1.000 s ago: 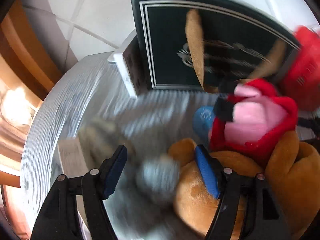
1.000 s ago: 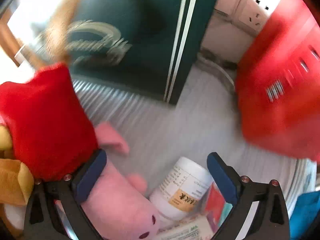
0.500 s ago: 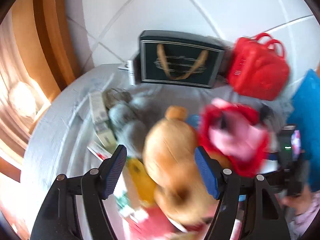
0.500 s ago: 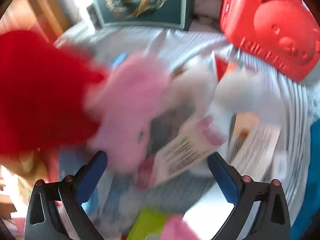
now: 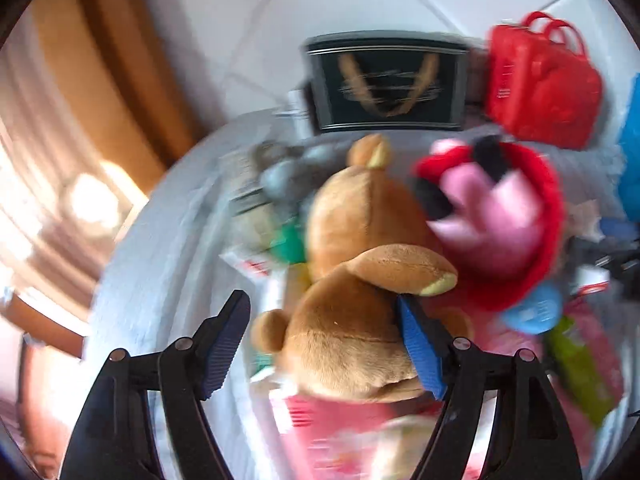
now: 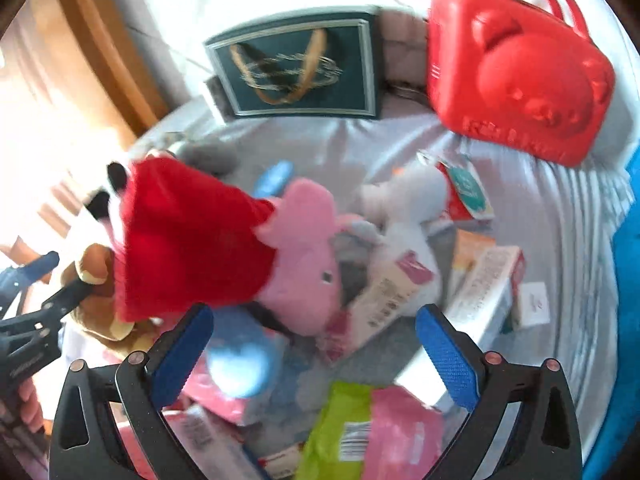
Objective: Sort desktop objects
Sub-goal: 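Reach into the pile and grasp the brown bear plush with the right tool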
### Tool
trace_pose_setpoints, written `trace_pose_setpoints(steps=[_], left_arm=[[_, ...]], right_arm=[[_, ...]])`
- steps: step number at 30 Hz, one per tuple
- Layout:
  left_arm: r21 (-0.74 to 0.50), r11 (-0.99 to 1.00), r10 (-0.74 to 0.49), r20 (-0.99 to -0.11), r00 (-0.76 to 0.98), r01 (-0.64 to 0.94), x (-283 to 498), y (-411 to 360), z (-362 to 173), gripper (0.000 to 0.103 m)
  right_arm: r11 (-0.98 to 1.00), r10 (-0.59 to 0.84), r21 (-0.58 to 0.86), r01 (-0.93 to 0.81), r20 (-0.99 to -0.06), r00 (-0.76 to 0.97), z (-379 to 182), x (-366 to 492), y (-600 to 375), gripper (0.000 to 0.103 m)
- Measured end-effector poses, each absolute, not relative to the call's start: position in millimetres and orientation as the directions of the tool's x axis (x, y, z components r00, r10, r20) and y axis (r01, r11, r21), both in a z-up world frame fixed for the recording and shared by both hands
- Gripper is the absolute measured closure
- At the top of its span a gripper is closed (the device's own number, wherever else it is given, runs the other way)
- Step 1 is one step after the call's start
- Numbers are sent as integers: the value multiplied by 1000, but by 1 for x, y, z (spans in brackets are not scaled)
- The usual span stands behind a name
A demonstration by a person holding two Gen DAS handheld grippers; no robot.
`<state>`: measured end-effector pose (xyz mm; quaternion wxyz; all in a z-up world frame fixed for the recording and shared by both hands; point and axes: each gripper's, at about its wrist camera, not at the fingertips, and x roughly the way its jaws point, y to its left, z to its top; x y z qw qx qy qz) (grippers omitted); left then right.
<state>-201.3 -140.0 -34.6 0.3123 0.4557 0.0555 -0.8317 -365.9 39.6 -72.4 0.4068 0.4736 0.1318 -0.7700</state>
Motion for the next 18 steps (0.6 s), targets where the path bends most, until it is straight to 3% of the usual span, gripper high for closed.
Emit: trace_pose_setpoints(steps=[5, 11, 14, 18], left_arm=[[257, -685, -575, -765, -289, 682, -159, -173, -26, 28], [40, -681, -479, -779, -404, 731, -133, -166, -4, 28], [-65, -690, -391, -804, -448, 721, -154, -153, -19, 28], [-45, -660, -368, -851, -375, 750, -180, -155, -57, 28]], right_arm=[[-584, -537, 187, 790, -819, -203, -56, -337, 26, 0], [-560, -565, 178, 810, -797, -216, -40, -322, 23, 1], [-524, -575, 154, 838, -789, -215, -30, -313, 16, 15], [-462, -602, 150, 874, -776, -186, -17, -310, -9, 29]])
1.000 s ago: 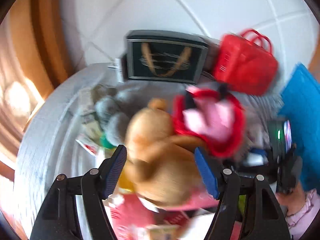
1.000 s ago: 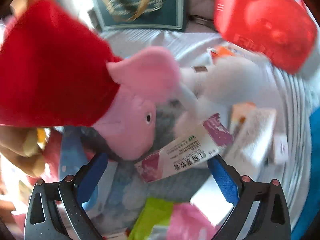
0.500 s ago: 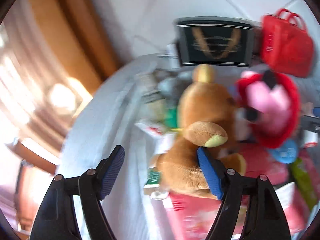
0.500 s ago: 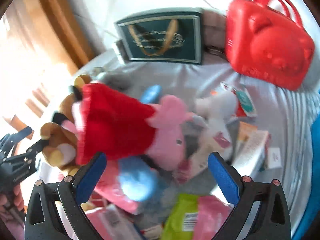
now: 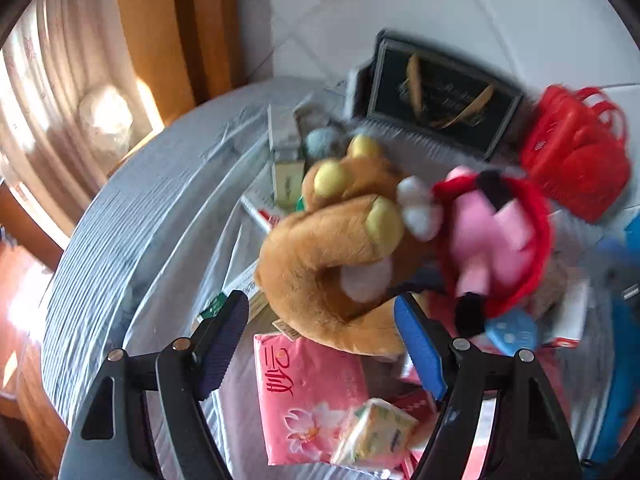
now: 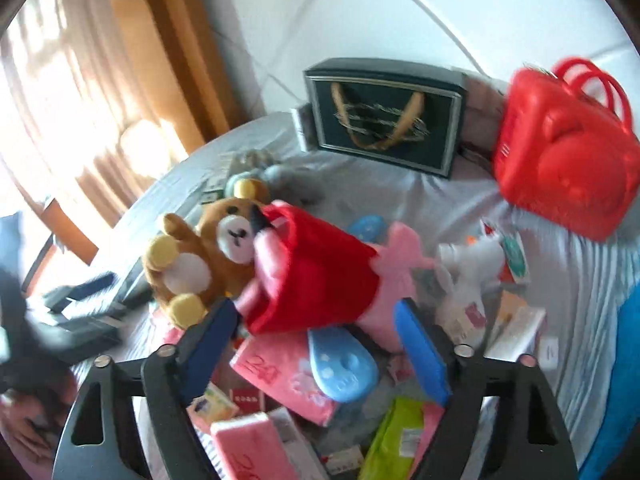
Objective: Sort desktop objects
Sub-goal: 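Reach into the pile and grasp the brown bear plush with the right tool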
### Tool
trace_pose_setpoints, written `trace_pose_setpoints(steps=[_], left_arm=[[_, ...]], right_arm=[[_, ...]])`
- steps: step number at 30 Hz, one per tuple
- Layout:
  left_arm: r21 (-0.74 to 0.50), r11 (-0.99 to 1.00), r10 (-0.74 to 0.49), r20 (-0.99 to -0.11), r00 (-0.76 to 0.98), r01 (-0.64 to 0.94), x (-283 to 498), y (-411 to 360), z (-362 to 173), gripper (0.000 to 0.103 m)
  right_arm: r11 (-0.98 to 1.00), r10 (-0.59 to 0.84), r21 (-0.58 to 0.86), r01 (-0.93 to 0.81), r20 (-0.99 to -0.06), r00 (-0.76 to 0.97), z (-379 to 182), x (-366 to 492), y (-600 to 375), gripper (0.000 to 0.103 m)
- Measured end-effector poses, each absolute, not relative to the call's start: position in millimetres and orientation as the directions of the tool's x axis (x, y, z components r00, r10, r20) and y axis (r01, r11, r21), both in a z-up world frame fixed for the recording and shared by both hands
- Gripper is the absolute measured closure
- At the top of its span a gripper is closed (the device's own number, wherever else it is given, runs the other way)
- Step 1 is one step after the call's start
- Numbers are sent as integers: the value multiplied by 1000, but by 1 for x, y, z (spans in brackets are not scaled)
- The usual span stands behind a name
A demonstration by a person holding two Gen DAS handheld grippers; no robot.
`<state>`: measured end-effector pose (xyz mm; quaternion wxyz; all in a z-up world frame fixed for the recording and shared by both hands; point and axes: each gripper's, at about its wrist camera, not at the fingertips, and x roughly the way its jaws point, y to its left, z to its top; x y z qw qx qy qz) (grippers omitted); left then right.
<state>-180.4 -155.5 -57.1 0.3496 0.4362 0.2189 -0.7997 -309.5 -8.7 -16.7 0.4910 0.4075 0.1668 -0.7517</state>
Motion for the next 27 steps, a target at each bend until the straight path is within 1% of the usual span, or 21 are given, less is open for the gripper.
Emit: trace_pose_setpoints(steps=[3, 4, 5, 6, 8, 9, 11, 12, 13, 14, 16, 18, 19, 20, 21, 22, 23, 25, 27], left_arm=[[-52, -647, -332, -879, -343, 760, -184, -168, -82, 26], [-70, -652, -320, -878, -357, 755, -182, -173, -85, 24], [-67, -656, -324, -875, -360, 752, -180, -176, -86, 19], [-30, -659, -355, -868, -346, 751, -180, -179, -84, 18], [39, -655, -418, -851, -318, 755, -178, -185, -80, 18], [79, -645, -451, -842, -296, 760, -177, -191, -78, 18], [152, -611, -509, -827, -239, 777, -173, -210, -76, 18], [209, -582, -548, -815, -189, 786, -171, -222, -77, 18], [228, -573, -555, -815, -168, 787, -171, -230, -80, 19], [217, -578, -539, -825, -169, 787, -169, -237, -81, 19], [157, -604, -491, -846, -210, 781, -165, -243, -79, 19], [95, -619, -475, -836, -276, 779, -161, -236, -67, 19], [38, -628, -454, -829, -327, 777, -159, -233, -59, 19], [-16, -637, -429, -823, -371, 771, -157, -229, -53, 19], [-61, -649, -399, -821, -407, 759, -160, -228, -48, 19], [-83, -663, -375, -823, -426, 744, -166, -227, -47, 19], [-84, -680, -362, -825, -433, 728, -174, -224, -47, 19], [-27, -717, -355, -846, -398, 696, -195, -220, -55, 19], [4, -741, -333, -871, -362, 672, -215, -223, -69, 19]], right_arm=[[-399, -635, 142, 906, -756, -161, -4, -311, -38, 29], [-374, -642, 141, 917, -753, -146, -2, -312, -51, 29], [-344, -646, 147, 927, -754, -120, -3, -314, -66, 29], [-319, -642, 148, 936, -761, -98, -8, -316, -85, 29], [-312, -597, 105, 944, -795, -109, -28, -322, -114, 31], [-324, -513, 71, 943, -851, -112, -52, -328, -129, 37], [-363, -389, 6, 932, -910, -146, -84, -338, -131, 51], [-373, -372, -1, 928, -916, -150, -97, -344, -121, 46], [-386, -388, 17, 922, -910, -145, -102, -350, -110, 44], [-406, -396, 26, 914, -906, -150, -101, -354, -99, 42], [-427, -402, 28, 904, -901, -162, -90, -354, -89, 41], [-410, -433, 40, 911, -888, -156, -74, -346, -88, 40], [-390, -454, 51, 919, -880, -144, -69, -340, -91, 39], [-377, -467, 72, 924, -876, -122, -66, -336, -96, 35], [-372, -475, 93, 924, -874, -103, -65, -335, -101, 28], [-369, -482, 113, 922, -872, -86, -65, -333, -107, 25], [-364, -485, 133, 922, -872, -66, -65, -332, -118, 24], [-361, -489, 159, 919, -871, -42, -67, -333, -130, 23], [-364, -456, 191, 912, -890, 4, -78, -333, -150, 15]])
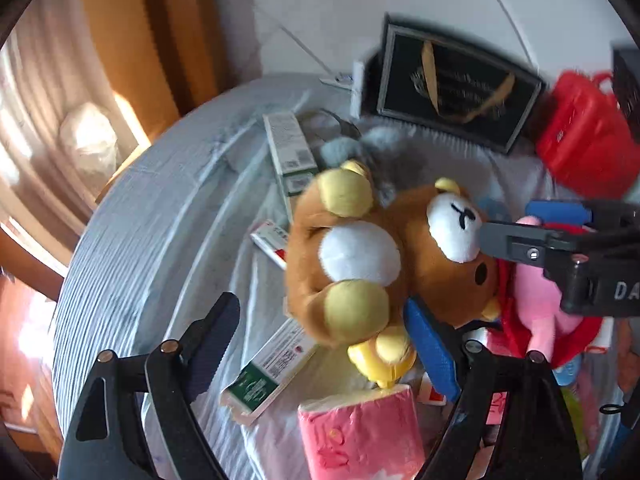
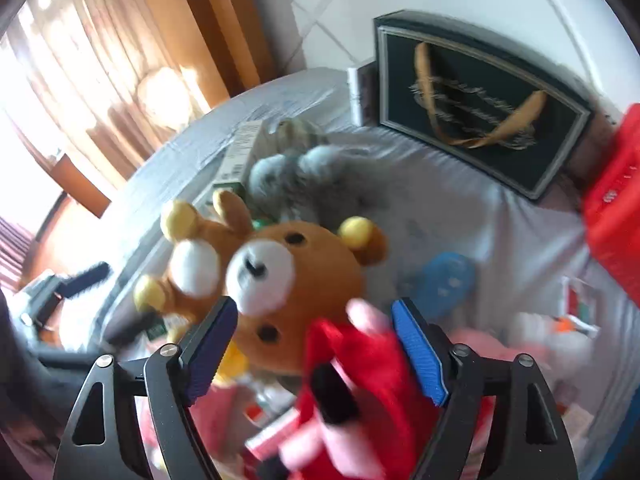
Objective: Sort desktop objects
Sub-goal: 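Reach into the pile and grasp the brown bear plush with the right tool, then lift the brown bear plush with the right tool toward the blue bin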
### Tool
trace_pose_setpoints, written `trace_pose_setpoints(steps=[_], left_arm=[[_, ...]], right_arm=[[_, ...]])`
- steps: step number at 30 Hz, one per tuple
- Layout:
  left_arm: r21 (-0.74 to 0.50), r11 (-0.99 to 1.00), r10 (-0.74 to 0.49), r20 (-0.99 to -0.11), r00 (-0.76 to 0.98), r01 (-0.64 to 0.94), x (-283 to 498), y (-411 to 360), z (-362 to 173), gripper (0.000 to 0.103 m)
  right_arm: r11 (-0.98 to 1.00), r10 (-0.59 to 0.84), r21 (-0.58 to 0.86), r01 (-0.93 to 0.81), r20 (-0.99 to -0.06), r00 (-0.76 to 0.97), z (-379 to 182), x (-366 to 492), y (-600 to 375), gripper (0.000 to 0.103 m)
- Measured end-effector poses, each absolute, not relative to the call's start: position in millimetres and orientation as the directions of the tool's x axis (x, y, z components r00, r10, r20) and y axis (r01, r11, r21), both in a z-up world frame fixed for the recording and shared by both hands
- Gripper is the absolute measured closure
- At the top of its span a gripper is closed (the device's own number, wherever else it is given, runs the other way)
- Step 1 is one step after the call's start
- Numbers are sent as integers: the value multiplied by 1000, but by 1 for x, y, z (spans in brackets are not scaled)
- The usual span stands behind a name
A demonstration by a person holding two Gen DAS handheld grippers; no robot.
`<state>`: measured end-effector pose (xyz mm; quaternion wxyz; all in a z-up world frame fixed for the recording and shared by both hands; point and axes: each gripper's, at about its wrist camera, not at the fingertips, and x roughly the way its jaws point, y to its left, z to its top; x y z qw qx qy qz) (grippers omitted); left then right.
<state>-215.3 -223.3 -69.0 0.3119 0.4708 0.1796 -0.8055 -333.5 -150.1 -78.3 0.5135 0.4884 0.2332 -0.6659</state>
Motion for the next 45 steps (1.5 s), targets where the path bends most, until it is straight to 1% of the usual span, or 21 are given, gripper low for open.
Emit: trace_pose_setpoints(steps=[1, 2, 3, 4, 7, 8, 9, 10, 11, 12, 17, 22, 24, 29, 33, 37, 45], left_arm=[[15, -745, -321, -884, -339, 666, -222, -226, -77, 19], [21, -746, -308, -897, -317, 666, -229, -231, -86, 19], [14, -747, -290, -906, -307, 665, -235, -235, -93, 19], [-4, -750, -269, -912, -309, 662, -238, -238, -97, 19], [-43, -756, -232, -915, -329, 653, -244, -243, -104, 19], [-41, -764, -231, -915, -332, 644, -247, -242, -106, 22], [-49, -773, -226, -910, -347, 632, -248, -241, -106, 28], [-54, -778, -226, -906, -358, 627, -250, -240, -105, 30], [-43, -780, -240, -900, -363, 624, -250, -237, -101, 32], [-37, -783, -254, -892, -374, 621, -249, -234, -96, 32], [-22, -791, -323, -834, -448, 611, -236, -222, -52, 32], [1, -800, -403, -742, -536, 601, -225, -201, 8, 32], [7, -809, -426, -696, -578, 588, -216, -185, 36, 32], [-9, -848, -417, -604, -679, 529, -199, -141, 90, 32], [-30, -900, -351, -544, -762, 436, -195, -92, 123, 32], [-36, -946, -263, -502, -824, 324, -199, -43, 146, 32], [-40, -997, -44, -419, -907, 66, -220, 72, 192, 32]], right_arm=[[-367, -438, 187, 911, -899, 9, -84, -334, -157, 14], [-370, -407, 176, 912, -913, 11, -92, -334, -164, 9], [-374, -373, 179, 910, -927, 29, -103, -336, -171, 1], [-376, -343, 192, 906, -938, 56, -115, -338, -177, 0], [-367, -322, 241, 899, -939, 120, -138, -343, -185, 0], [-366, -326, 245, 898, -937, 123, -141, -343, -187, 0], [-354, -331, 237, 905, -936, 116, -139, -341, -187, 6], [-347, -340, 233, 909, -934, 110, -137, -340, -186, 9], [-341, -353, 228, 912, -930, 101, -133, -338, -182, 14], [-338, -381, 229, 913, -920, 90, -126, -337, -176, 16], [-334, -470, 260, 906, -879, 79, -93, -333, -157, 16], [-313, -580, 227, 922, -815, 4, -24, -320, -129, 16], [-311, -630, 197, 930, -775, -47, 9, -308, -106, 16], [-367, -690, 145, 919, -705, -164, 72, -285, -53, 16], [-464, -691, 80, 882, -656, -303, 115, -267, 14, 16], [-559, -669, 61, 827, -622, -406, 143, -263, 77, 16], [-753, -565, 41, 657, -553, -613, 194, -258, 222, 16]])
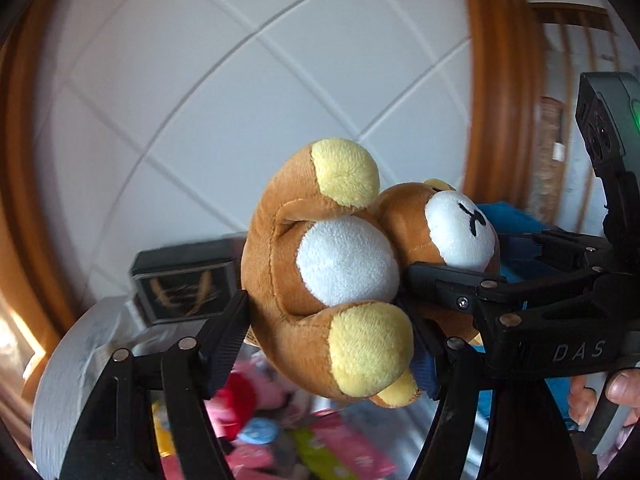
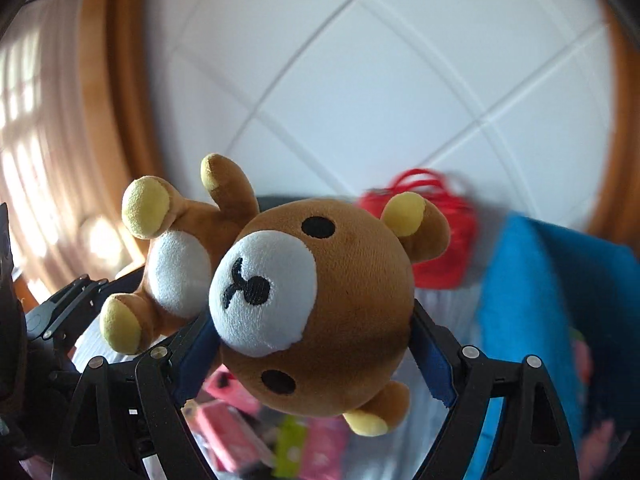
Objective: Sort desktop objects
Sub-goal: 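Lift the brown bear plush with the right tool toward the blue bin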
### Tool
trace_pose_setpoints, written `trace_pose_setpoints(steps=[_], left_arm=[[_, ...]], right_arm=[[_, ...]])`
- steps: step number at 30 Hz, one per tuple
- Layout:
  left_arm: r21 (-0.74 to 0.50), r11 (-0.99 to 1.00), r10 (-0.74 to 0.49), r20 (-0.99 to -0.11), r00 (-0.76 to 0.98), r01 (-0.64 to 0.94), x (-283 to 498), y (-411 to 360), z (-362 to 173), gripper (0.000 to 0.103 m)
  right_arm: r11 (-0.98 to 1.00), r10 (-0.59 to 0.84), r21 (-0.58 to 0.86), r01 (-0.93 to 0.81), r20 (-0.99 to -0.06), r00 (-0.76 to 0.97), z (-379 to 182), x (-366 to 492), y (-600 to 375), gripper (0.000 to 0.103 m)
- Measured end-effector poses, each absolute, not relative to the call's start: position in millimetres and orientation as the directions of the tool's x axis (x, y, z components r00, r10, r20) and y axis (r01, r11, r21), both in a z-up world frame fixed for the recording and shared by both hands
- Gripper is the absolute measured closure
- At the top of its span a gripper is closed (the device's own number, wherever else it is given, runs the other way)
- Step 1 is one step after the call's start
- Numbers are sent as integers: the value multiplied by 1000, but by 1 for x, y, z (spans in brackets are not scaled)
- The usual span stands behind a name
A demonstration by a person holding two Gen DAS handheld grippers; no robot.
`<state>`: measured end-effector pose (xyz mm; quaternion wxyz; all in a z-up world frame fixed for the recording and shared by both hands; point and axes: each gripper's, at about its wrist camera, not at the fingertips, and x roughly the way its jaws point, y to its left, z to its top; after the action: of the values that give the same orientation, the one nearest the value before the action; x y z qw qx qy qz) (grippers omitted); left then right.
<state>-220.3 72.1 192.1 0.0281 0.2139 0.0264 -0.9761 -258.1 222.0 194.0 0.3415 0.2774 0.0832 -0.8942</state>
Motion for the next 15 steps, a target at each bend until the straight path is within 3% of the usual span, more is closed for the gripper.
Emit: trace_pose_setpoints(steps=[8, 15], left_arm=[[-21, -983, 174, -381, -908, -180, -253, 217, 221, 32], [-4, -946, 294, -430, -853, -324, -288, 339, 216, 32]], right_arm=[[-893, -404, 39, 448, -509, -760, 225, -262, 373, 16], [-950, -295, 78, 302, -536, -791, 213, -286, 486, 16]])
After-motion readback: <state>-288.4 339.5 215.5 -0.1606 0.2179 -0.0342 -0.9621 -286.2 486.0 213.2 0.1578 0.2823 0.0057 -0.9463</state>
